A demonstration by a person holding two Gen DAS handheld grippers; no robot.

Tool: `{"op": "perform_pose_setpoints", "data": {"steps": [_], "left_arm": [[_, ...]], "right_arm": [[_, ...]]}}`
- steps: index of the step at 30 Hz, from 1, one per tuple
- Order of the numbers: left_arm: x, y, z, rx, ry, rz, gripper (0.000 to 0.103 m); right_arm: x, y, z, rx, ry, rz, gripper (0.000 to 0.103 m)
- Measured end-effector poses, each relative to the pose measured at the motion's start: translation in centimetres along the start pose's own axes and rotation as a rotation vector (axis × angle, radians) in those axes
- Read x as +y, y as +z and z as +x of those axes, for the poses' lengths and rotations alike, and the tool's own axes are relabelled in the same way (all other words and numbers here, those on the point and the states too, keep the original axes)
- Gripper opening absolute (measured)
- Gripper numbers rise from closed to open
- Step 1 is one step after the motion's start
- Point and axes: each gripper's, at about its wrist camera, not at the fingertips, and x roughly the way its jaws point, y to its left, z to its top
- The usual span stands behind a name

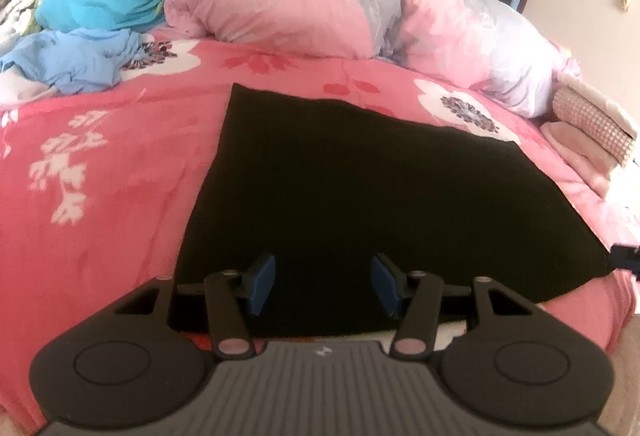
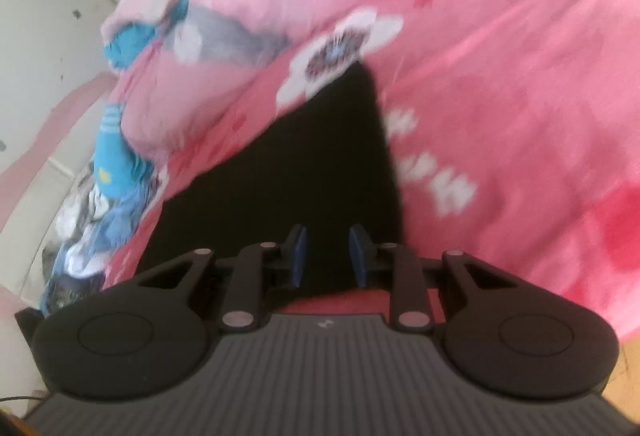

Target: Fold clothes

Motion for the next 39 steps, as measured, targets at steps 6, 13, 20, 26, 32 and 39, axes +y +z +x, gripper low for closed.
{"op": "perform_pose_setpoints", "data": {"steps": [6,13,20,26,32,39], "left_arm": [[0.4,-0.3,0.0,-0.003,-0.010,-0.012,0.055],[0.4,-0.4,0.2,-0.008,-0.014,-0.011,0.056],[0.6,-0.4,0.2,-0.009,-0.023,-0.020,0.056],[0.8,-0.5,0.2,-0.012,-0.032,-0.027,0.056],[0.9,-0.5,0.2,-0.013,-0.035,-0.026,0.056],[0.9,-0.5,0.2,-0.011,-0.033,-0.022,0.056]], "right_arm": [[-3.0,-1.0,-1.7,-0.037,-0.097,0.131,0.021],[-2.7,-1.0,-3.5,-0.069,-0.029,0.216,0.025],[-4.0,-1.0,-1.8,0.011,0.050,0.429,0.041],[-5.5,-1.2,-1.5,-0.005,0.051,0.506,0.039],[-5.8,-0.2,-0.7,-0.038,0.030,0.446,0.006],[-1.6,2.0,-3.6,-0.198,0.179,-0.027,0.003]]}}
